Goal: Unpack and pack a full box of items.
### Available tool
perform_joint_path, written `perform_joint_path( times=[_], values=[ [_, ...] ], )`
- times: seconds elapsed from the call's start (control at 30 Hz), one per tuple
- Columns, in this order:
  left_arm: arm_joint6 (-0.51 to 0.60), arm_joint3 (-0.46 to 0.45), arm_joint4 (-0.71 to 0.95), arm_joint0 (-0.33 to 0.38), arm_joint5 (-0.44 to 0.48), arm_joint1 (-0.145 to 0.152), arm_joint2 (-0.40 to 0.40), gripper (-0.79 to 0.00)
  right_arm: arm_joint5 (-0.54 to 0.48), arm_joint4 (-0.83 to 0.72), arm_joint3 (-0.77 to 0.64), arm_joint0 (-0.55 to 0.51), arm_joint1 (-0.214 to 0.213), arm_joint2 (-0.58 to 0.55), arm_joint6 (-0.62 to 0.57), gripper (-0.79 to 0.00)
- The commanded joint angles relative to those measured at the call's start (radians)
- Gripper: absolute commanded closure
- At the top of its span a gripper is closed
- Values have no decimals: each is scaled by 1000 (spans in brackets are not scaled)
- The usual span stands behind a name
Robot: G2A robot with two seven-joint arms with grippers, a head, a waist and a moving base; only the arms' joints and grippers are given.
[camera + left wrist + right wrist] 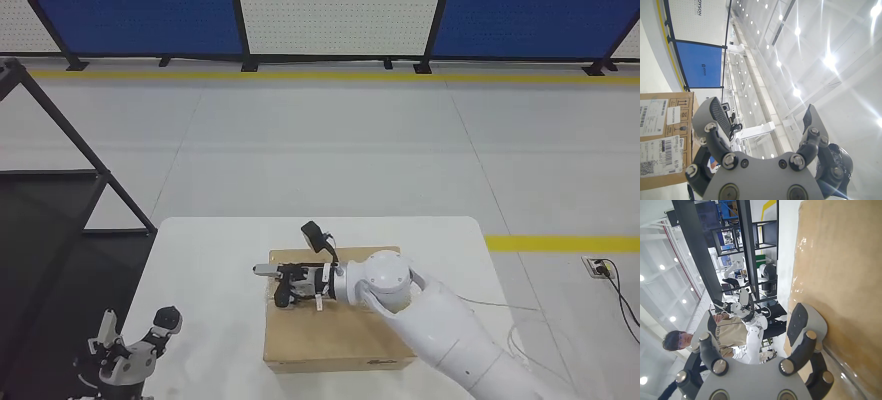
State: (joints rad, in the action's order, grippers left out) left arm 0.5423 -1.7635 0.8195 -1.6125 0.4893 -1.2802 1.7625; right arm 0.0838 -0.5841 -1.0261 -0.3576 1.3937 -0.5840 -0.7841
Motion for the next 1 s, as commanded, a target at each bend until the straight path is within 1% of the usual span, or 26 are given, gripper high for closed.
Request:
perform_joint_path(
  times=[0.0,0.23,0.6,0.8,0.97],
  values=[
    [-3,-1,-5,4,-2,-1,-3,-785,1,16,-10,-13,-9,-20,-5,-785],
    [-15,-8,-26,18,-9,-3,-17,-785,22,82,-92,-92,-59,-121,-21,-785],
    [-35,-12,-70,42,-22,-6,-50,-785,73,181,-270,-259,-141,-316,-25,-785],
    [-44,-18,-87,48,-23,-8,-63,-785,107,228,-338,-337,-174,-405,-37,-785],
    [-50,-19,-106,53,-24,-9,-78,-785,109,245,-401,-413,-200,-496,-29,-785]
  ],
)
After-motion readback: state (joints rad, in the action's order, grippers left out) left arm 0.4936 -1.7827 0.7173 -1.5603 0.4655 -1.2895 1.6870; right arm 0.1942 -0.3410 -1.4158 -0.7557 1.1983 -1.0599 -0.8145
